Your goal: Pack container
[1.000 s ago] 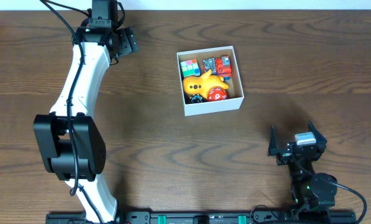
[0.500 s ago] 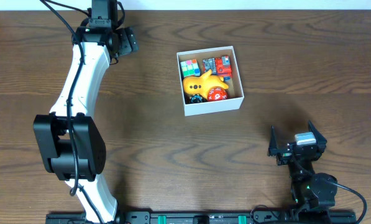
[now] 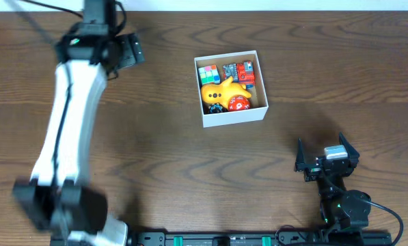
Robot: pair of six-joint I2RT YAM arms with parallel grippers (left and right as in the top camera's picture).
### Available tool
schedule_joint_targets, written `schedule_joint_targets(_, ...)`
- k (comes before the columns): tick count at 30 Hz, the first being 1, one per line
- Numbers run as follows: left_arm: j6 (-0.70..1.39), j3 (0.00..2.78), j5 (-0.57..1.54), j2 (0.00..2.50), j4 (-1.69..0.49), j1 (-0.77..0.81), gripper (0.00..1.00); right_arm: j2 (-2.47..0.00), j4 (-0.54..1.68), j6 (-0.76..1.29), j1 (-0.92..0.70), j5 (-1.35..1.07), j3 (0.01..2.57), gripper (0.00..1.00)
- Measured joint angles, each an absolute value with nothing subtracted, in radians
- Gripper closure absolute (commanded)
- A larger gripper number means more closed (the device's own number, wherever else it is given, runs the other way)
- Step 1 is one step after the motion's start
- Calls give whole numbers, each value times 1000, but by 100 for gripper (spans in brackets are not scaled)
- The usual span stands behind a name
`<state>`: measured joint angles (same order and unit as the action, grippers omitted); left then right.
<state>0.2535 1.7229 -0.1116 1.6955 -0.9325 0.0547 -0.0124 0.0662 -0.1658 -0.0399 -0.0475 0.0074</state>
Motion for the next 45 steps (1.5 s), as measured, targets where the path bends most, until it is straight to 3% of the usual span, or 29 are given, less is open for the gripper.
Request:
schedule_joint_targets(11,253,1723,-112,1200,-1209,54,2,-12,66,-166,-40,-47,7,1)
schedule_joint_targets(24,254,1687,-157,828,-1236,54,2,-12,67,-166,-40,-47,7,1)
schedule_joint_targets(34,254,1236,-165,552,-901,54,2,-12,67,-166,-40,-47,7,1)
schedule_joint_targets(45,253,622,-165,328,-372,54,2,-12,67,-166,-40,-47,7,1)
